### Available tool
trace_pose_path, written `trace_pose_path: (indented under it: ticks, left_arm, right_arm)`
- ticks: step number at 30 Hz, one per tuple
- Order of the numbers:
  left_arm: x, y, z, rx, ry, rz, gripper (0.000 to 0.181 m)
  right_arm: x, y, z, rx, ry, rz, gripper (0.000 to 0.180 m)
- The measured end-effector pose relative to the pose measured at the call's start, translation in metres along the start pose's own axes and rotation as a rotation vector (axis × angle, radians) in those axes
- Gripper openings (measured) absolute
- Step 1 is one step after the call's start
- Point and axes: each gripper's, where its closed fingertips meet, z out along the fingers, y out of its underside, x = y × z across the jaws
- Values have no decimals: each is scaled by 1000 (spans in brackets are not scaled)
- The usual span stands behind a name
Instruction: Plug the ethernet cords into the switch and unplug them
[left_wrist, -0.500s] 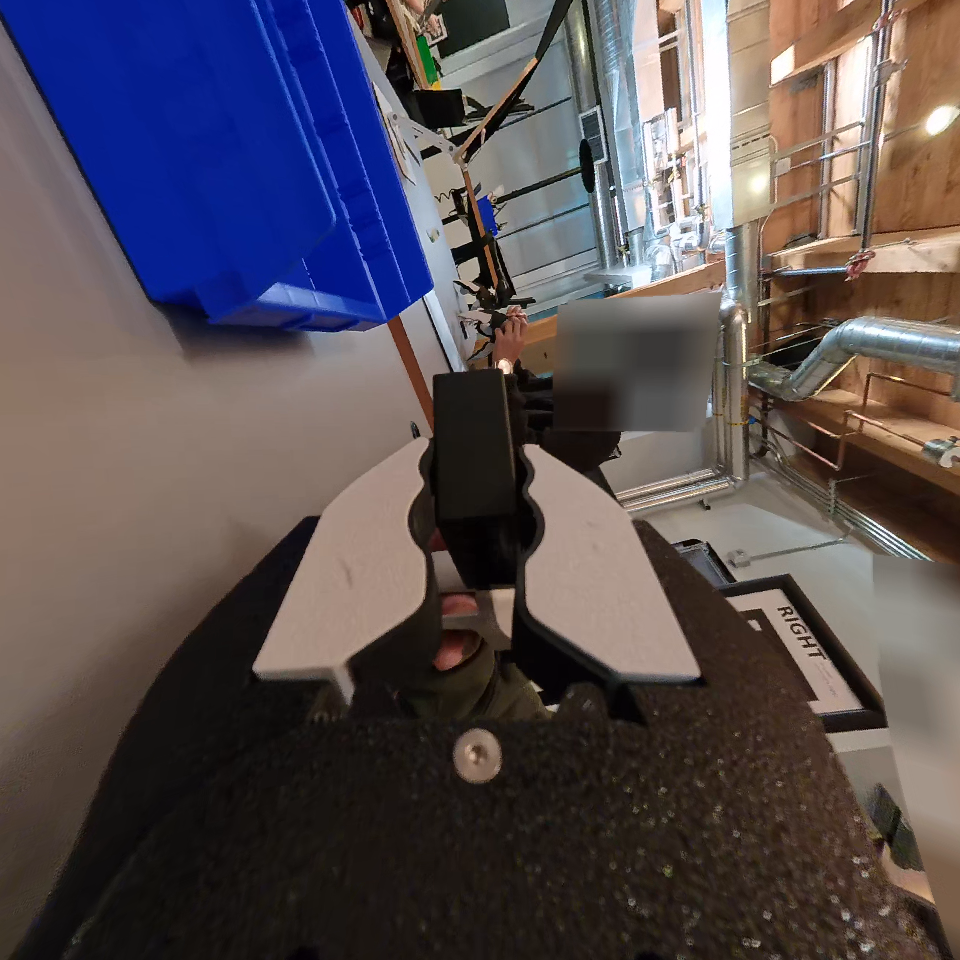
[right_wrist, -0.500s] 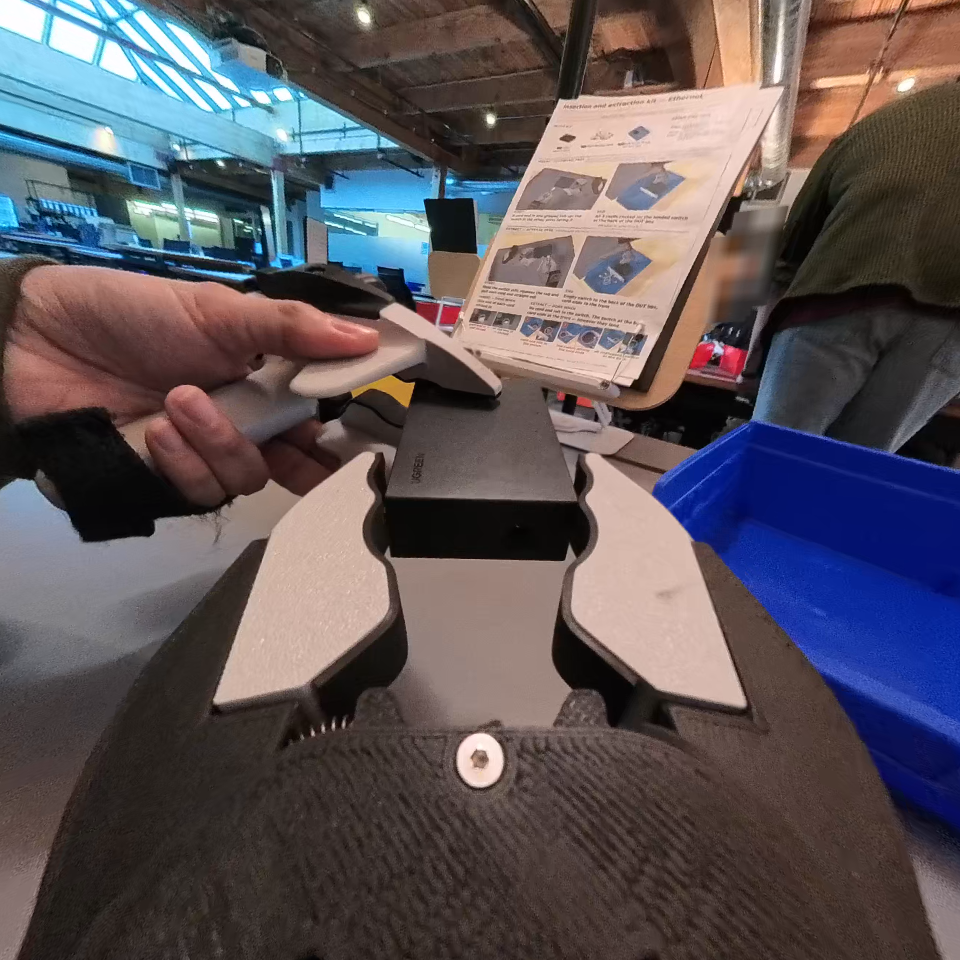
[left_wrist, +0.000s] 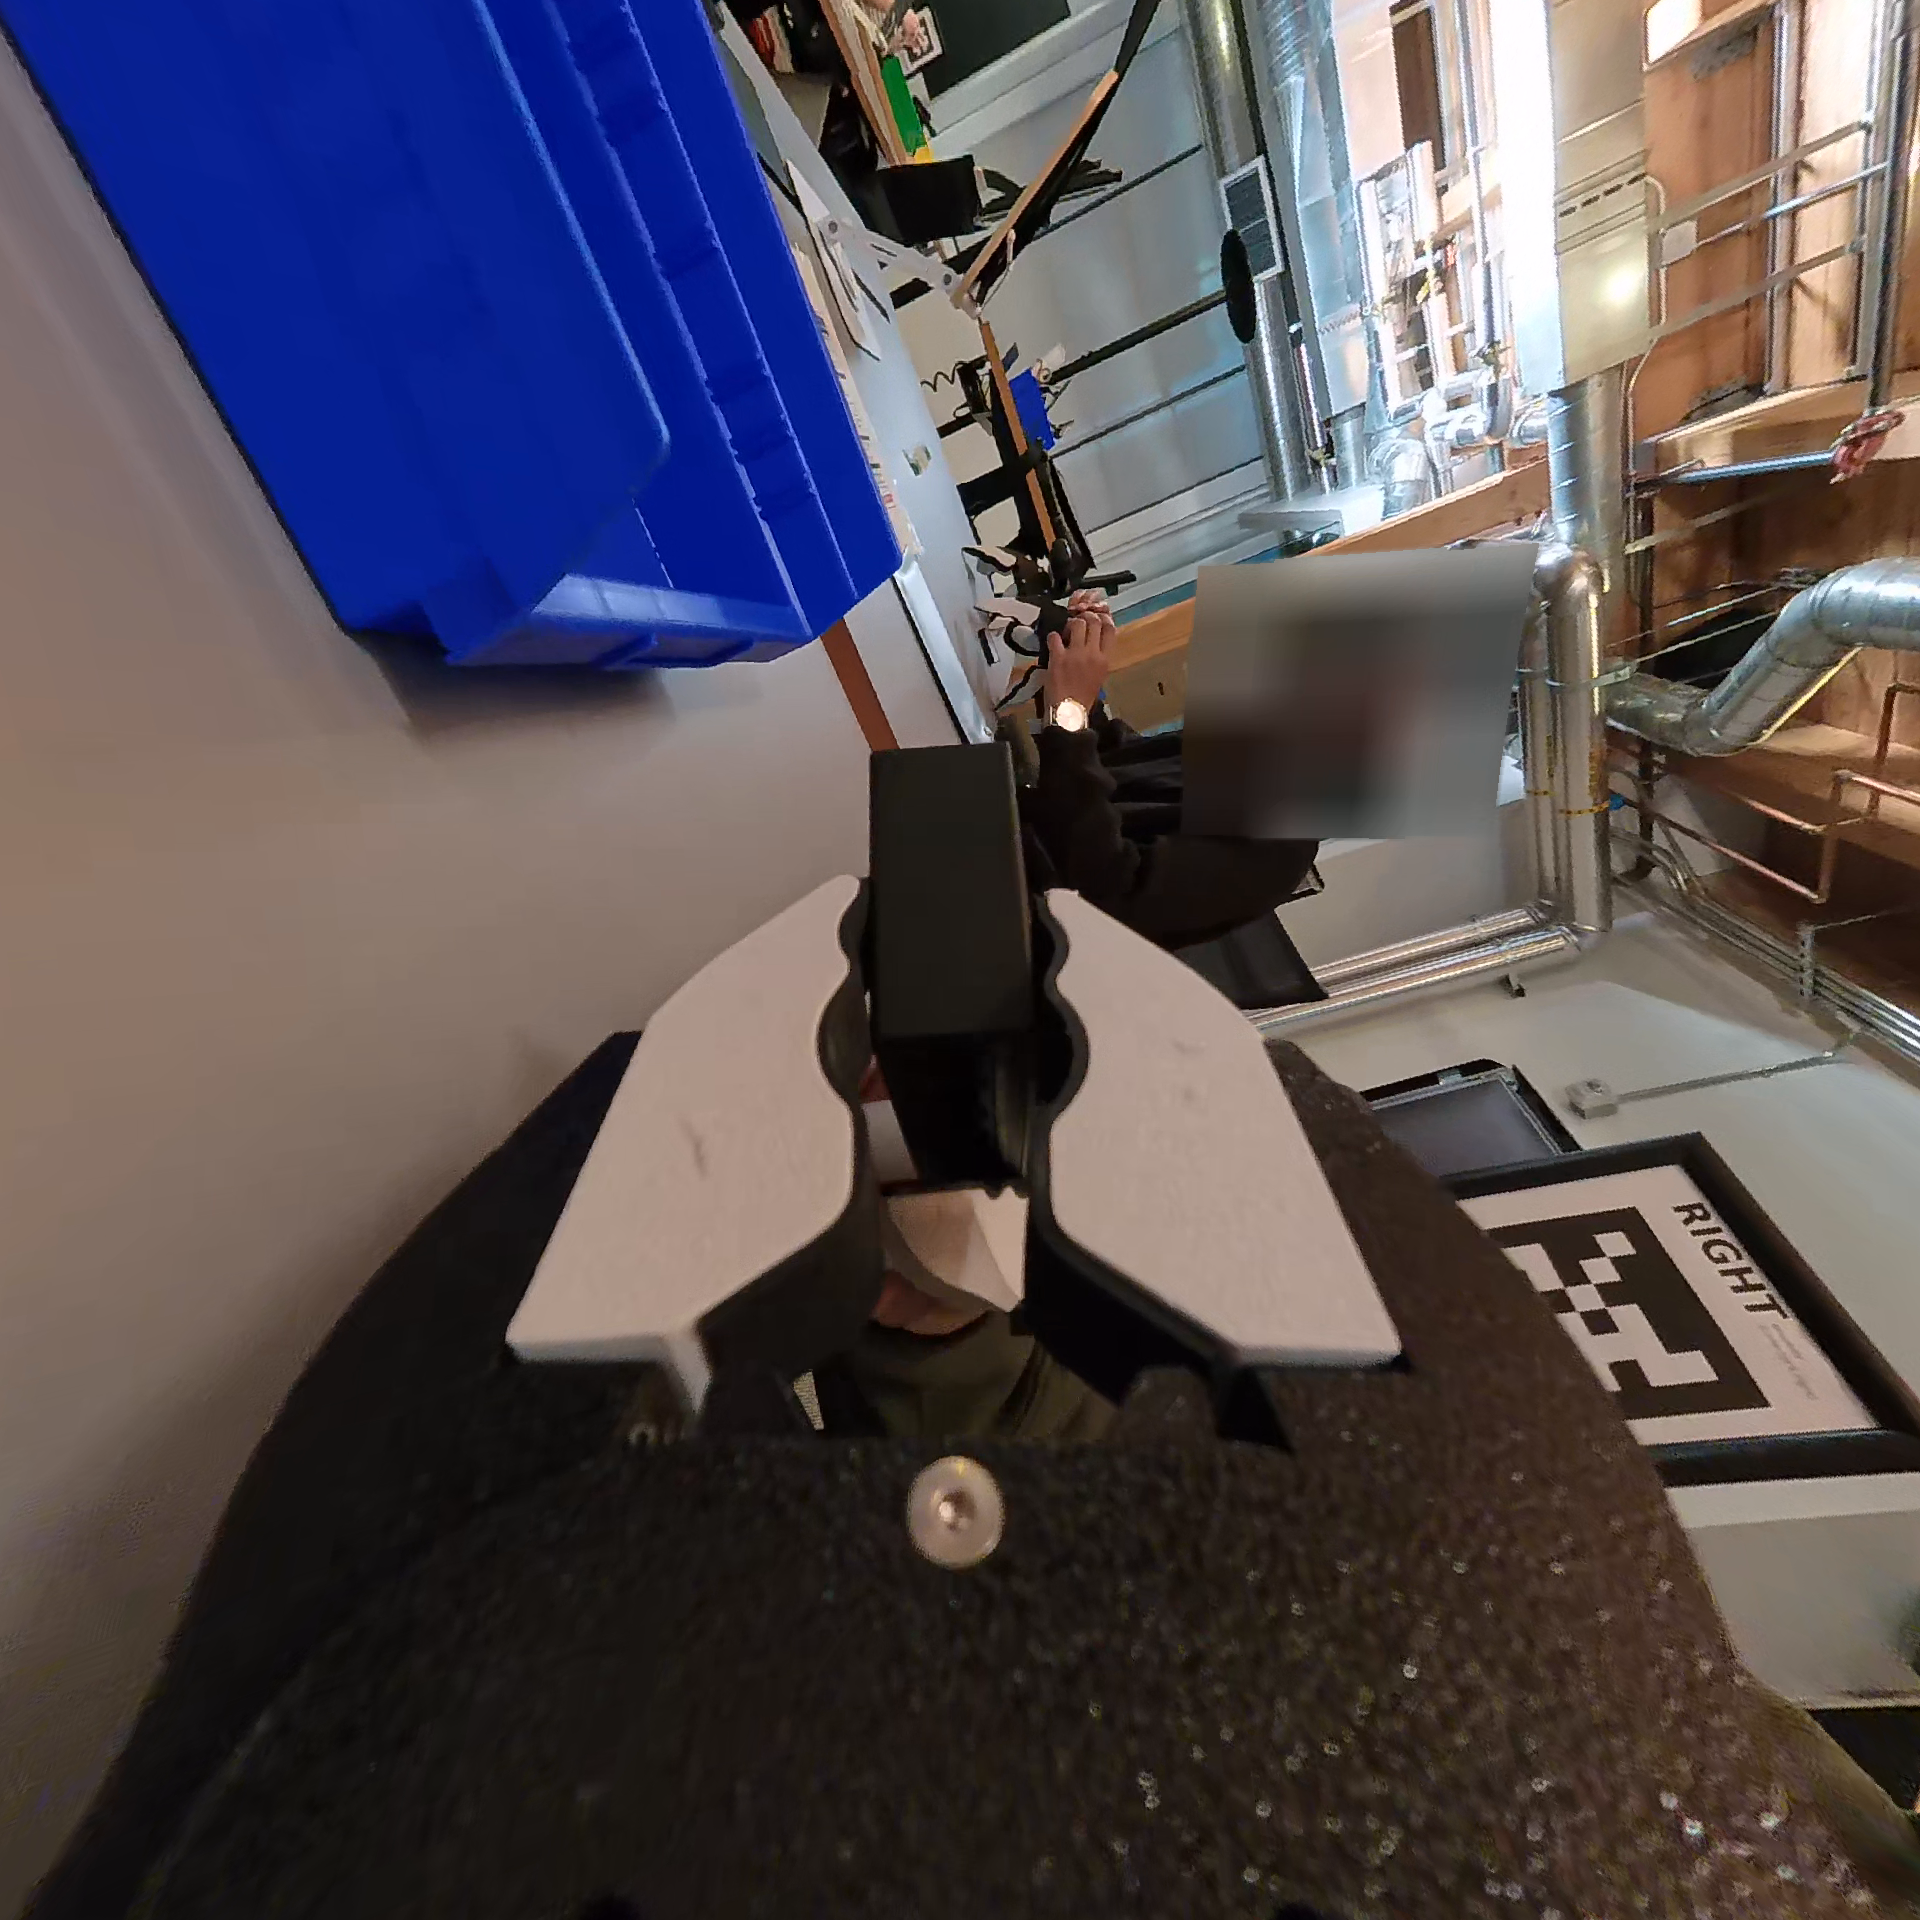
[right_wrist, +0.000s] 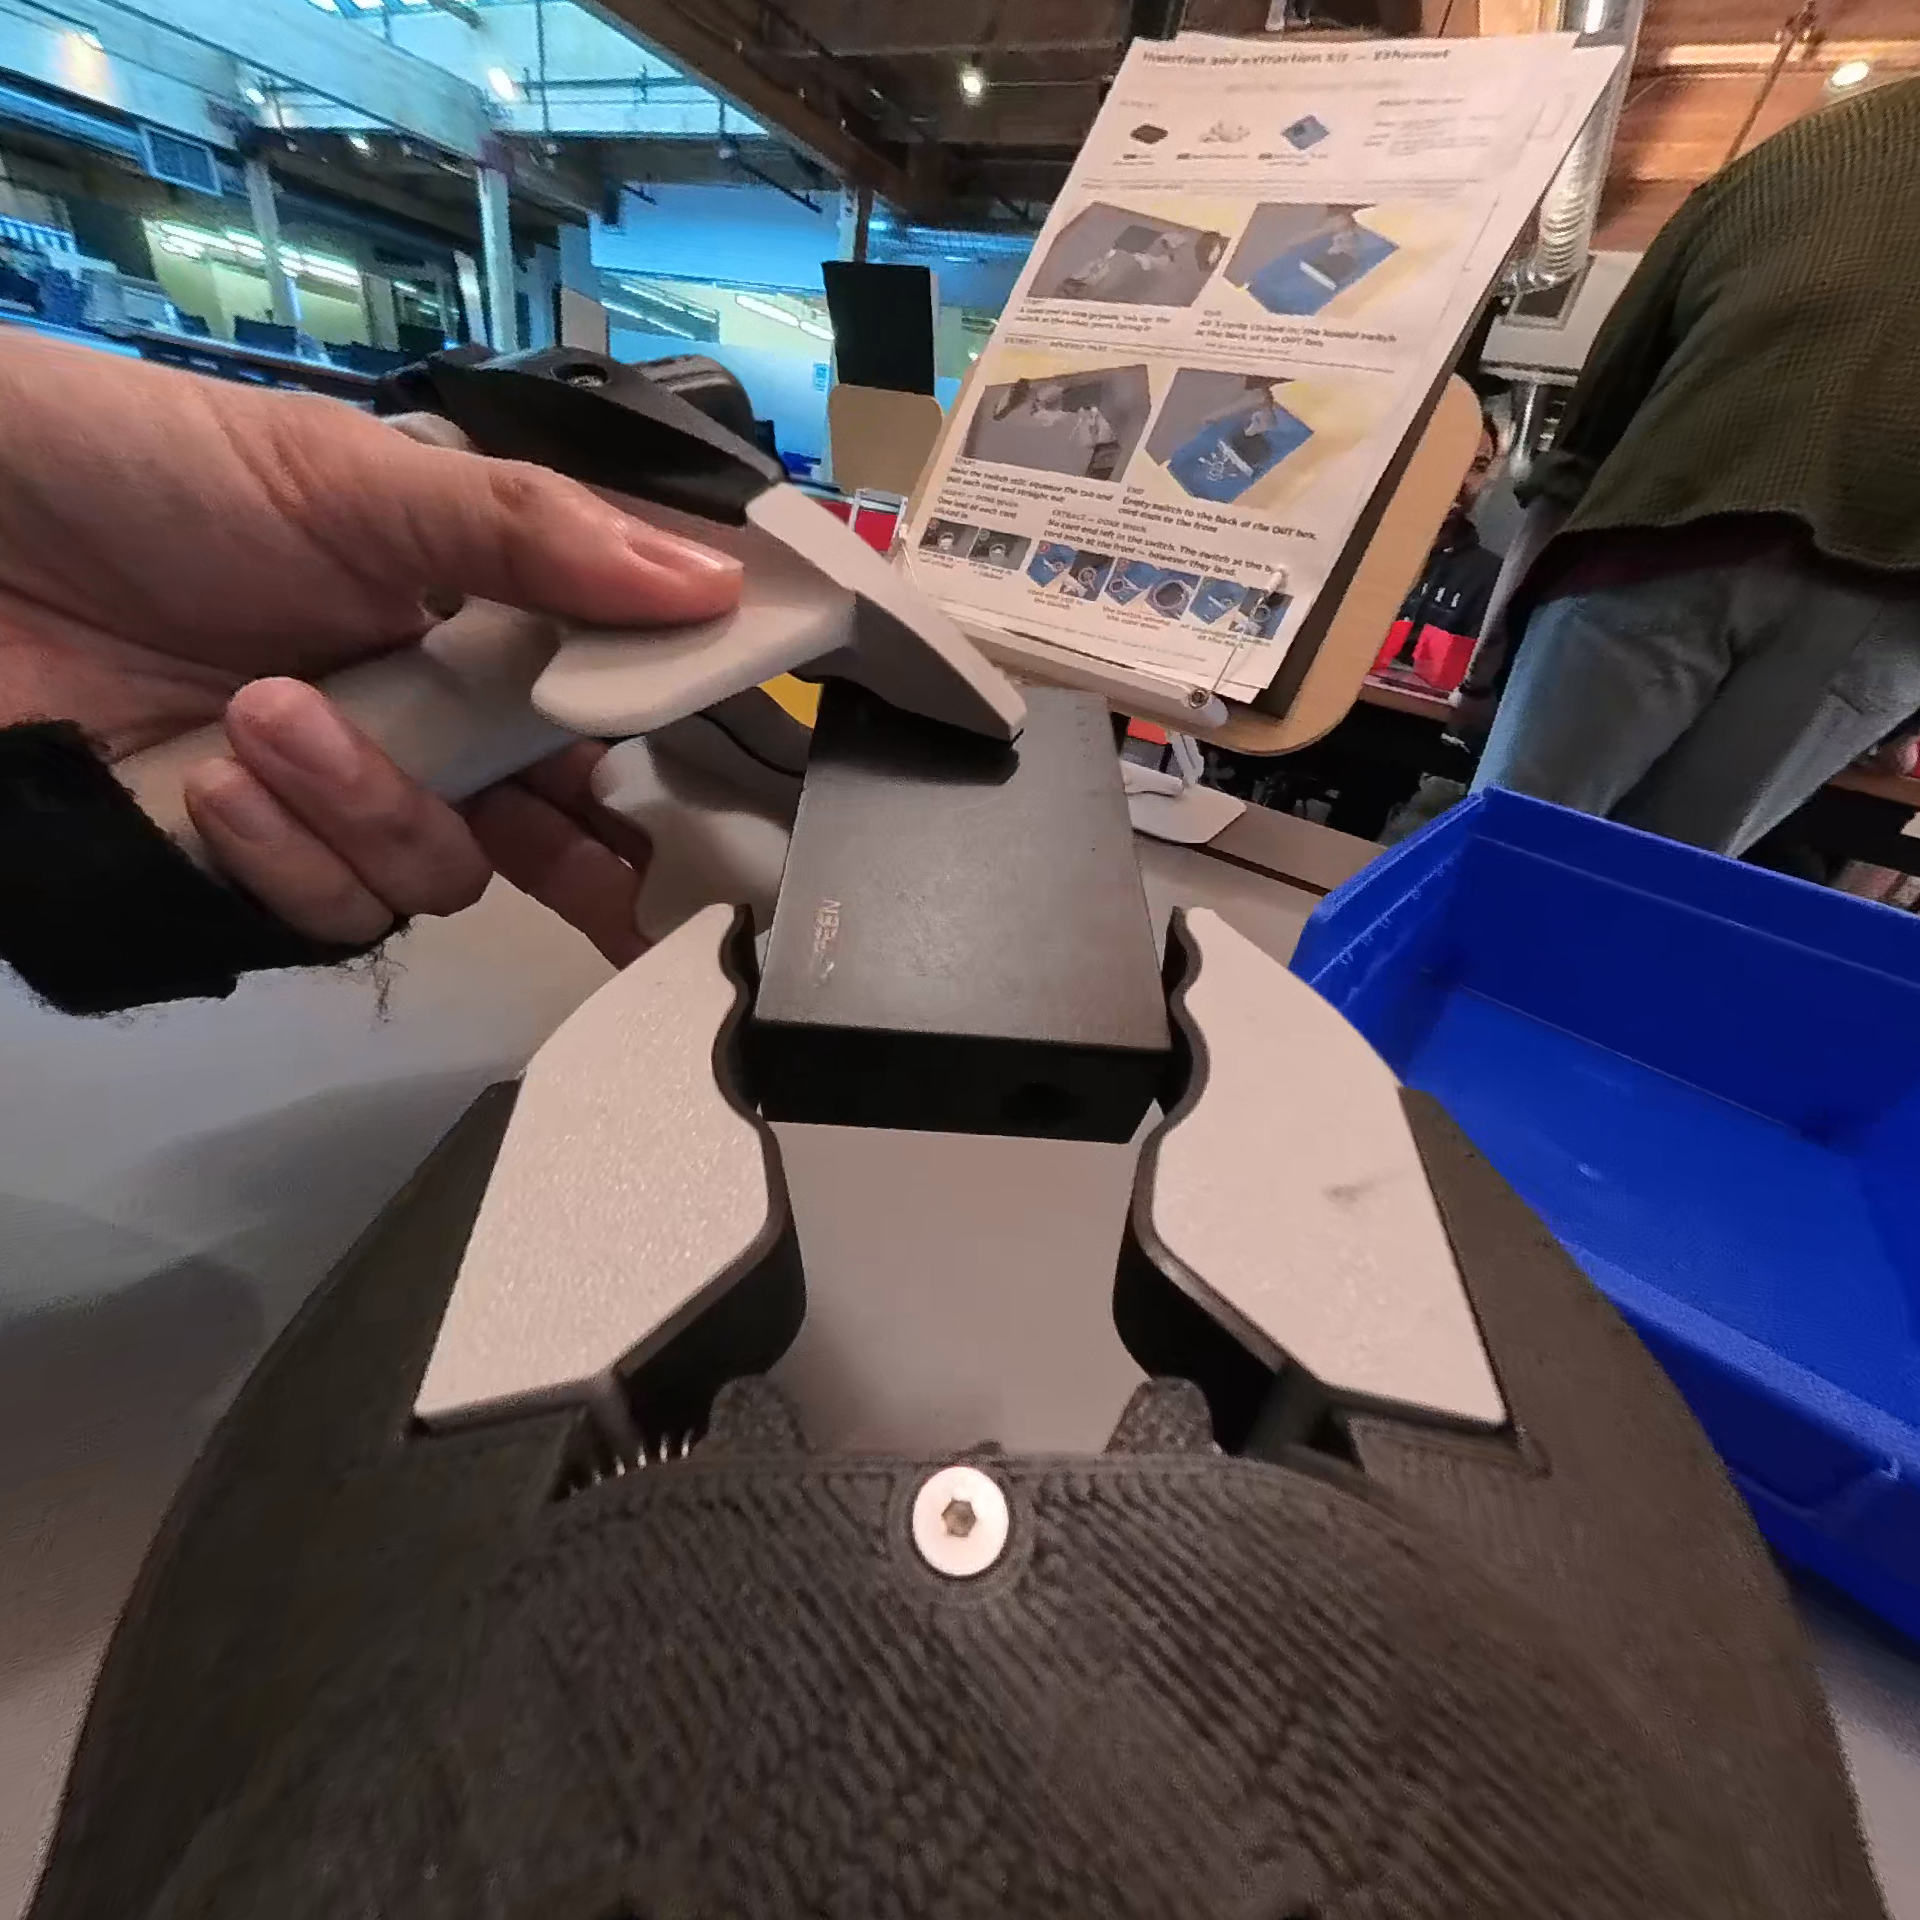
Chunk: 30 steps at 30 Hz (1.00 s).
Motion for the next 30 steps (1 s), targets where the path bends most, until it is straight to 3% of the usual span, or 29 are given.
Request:
trace_pose_path:
  ticks: [11,20,30]
  left_arm:
    - [5,1,0,-21,37,41,28]
    - [11,5,-2,-77,96,58,37]
    - [4,17,0,-150,78,0,31]
  right_arm:
    - [1,-6,-2,-3,17,44,73]
    - [2,-7,-3,46,-77,263,73]
    - [-1,-7,-2,50,-54,157,73]
